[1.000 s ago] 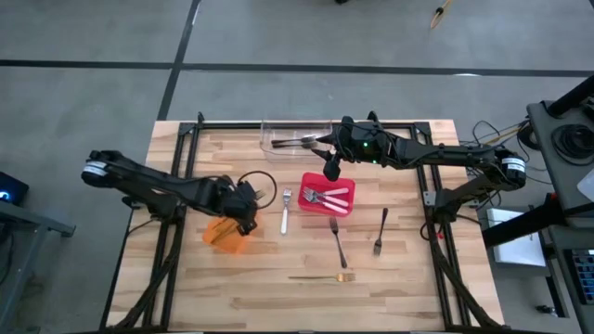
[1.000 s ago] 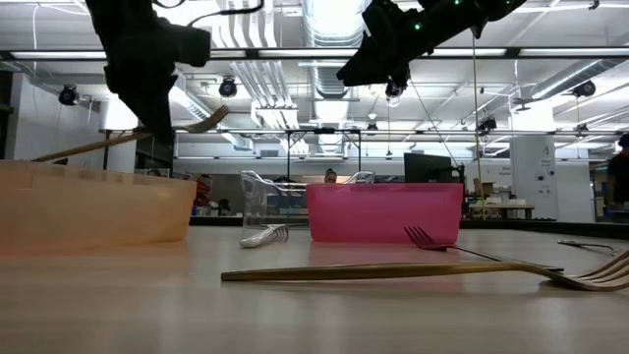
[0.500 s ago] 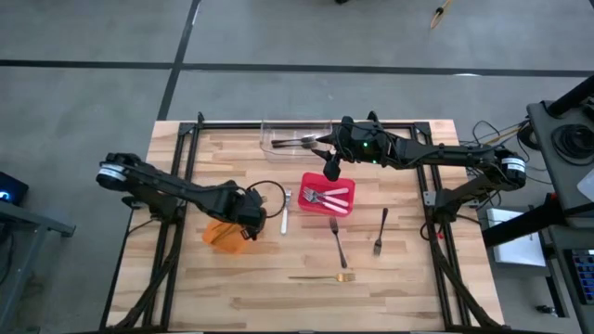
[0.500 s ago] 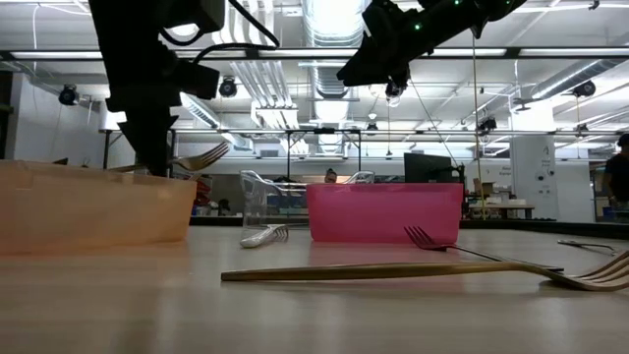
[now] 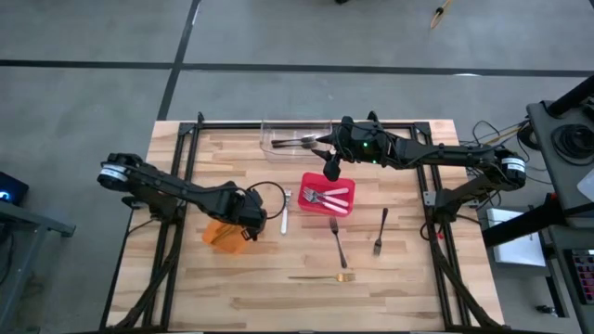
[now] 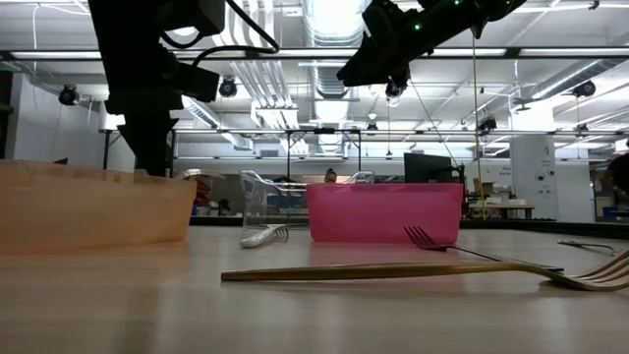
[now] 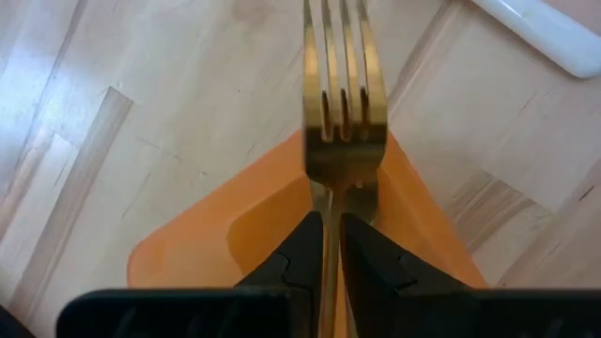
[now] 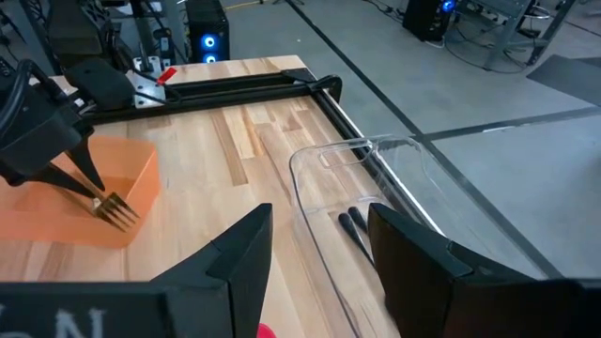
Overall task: Sort silverware by color (type)
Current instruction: Put the gold fork into the orange bin
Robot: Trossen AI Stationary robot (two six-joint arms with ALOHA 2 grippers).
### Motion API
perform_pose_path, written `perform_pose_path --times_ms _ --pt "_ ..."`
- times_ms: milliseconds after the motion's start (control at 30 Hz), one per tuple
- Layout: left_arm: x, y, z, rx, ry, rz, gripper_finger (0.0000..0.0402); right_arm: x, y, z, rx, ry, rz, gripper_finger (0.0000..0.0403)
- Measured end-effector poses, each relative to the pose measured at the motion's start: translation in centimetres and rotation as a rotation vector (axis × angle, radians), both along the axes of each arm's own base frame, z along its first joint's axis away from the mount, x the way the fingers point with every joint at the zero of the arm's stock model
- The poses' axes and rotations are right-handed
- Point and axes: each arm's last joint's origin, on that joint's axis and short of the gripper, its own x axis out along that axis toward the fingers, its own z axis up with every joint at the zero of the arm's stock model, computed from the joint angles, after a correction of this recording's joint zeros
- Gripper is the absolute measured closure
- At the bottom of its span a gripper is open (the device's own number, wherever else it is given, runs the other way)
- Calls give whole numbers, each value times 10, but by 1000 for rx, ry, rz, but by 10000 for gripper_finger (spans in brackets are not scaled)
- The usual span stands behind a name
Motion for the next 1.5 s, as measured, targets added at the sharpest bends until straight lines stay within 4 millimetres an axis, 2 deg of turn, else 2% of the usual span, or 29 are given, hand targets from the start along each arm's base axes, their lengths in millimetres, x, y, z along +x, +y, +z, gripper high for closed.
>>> perform_pose_path --times_ms 233,400,600,767,833,933,1067,1200,1500 --pt "-2 0 1 -14 26 -1 377 0 0 -1 1 2 0 234" --pt "4 -2 23 -23 30 -20 377 0 0 -1 1 2 0 238" --pt "20 -4 57 20 -35 -209 377 0 0 -1 1 1 -1 238" --pt "26 -9 73 -9 -47 -476 380 0 0 -1 5 0 -2 243" --pt "27 -11 72 -33 -90 -549 387 0 0 -1 8 -1 -3 243" --pt "21 -9 62 -39 -112 -564 399 0 0 -1 9 -2 -4 242" --pt "2 -5 49 -47 -104 -513 395 0 0 -1 10 -2 -4 243" --pt "-14 0 42 -36 -182 -464 391 0 0 -1 10 -2 -4 246" --pt "-38 8 28 14 -304 -340 373 0 0 -1 10 -2 -4 248"
